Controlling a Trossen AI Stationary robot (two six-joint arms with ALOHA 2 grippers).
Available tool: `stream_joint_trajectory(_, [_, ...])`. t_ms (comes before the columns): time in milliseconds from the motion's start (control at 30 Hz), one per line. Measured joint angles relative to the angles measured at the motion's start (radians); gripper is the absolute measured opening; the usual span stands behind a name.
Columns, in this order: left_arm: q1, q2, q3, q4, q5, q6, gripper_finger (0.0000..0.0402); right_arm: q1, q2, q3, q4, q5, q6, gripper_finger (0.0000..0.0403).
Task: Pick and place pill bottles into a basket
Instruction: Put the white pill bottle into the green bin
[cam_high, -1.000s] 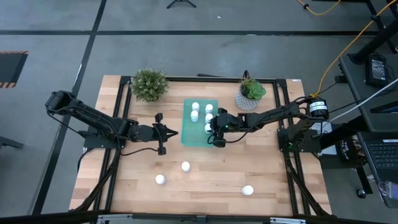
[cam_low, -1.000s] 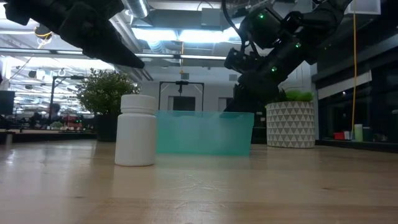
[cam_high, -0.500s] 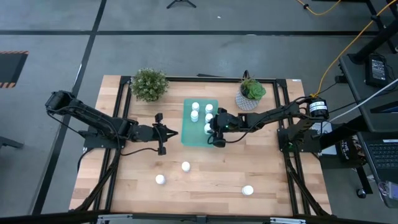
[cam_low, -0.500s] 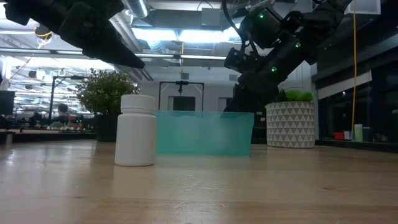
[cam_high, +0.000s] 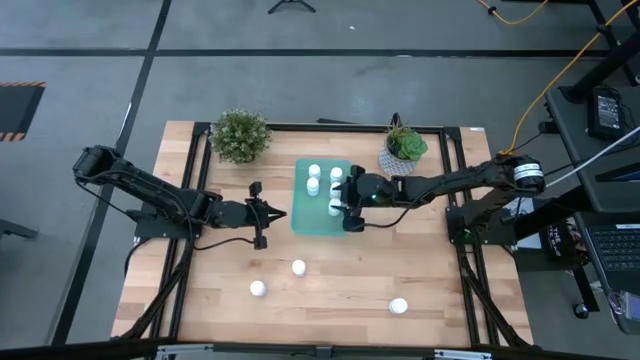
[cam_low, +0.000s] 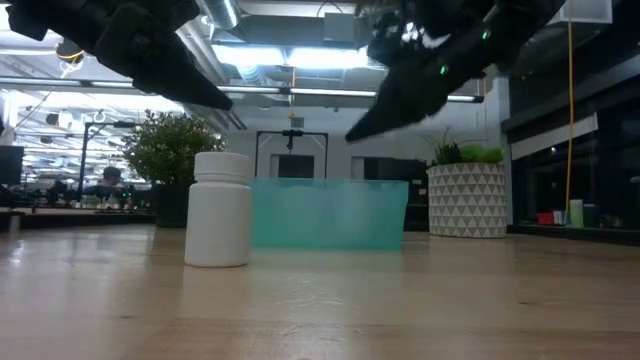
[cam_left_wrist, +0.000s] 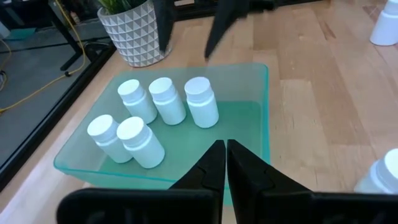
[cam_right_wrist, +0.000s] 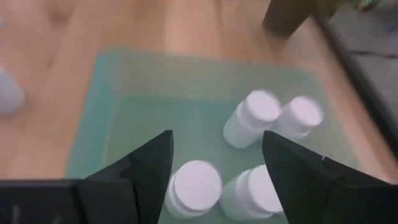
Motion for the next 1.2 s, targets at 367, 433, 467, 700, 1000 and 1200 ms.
stream_joint_trajectory(367, [-0.002, 0.0, 0.0, 0.001, 0.027, 0.0, 0.0049, 0.038, -0.113, 0.0, -0.041, 0.002, 0.002, 0.022])
stream_joint_trajectory(433, [-0.003, 0.0, 0.0, 0.002, 0.09, 0.001, 0.007, 0.051, -0.113, 0.0, -0.041, 0.002, 0.002, 0.0211])
stream_joint_trajectory(467, [-0.003, 0.0, 0.0, 0.003, 0.125, 0.01, 0.0081, 0.059, -0.113, 0.0, -0.038, 0.002, -0.003, 0.0207])
stream_joint_trajectory(700, [-0.028, 0.0, 0.0, 0.004, 0.244, 0.118, 0.0157, 0.114, -0.113, 0.0, 0.095, -0.001, -0.136, 0.0105])
stream_joint_trajectory(1000, [-0.122, 0.0, 0.0, 0.004, 0.291, 0.075, 0.0191, 0.118, -0.098, -0.002, 0.143, 0.002, -0.016, 0.0013])
stream_joint_trajectory(1200, [-0.206, 0.0, 0.003, -0.001, 0.25, 0.06, 0.0192, 0.132, -0.092, -0.002, 0.21, 0.002, -0.012, 0.0007])
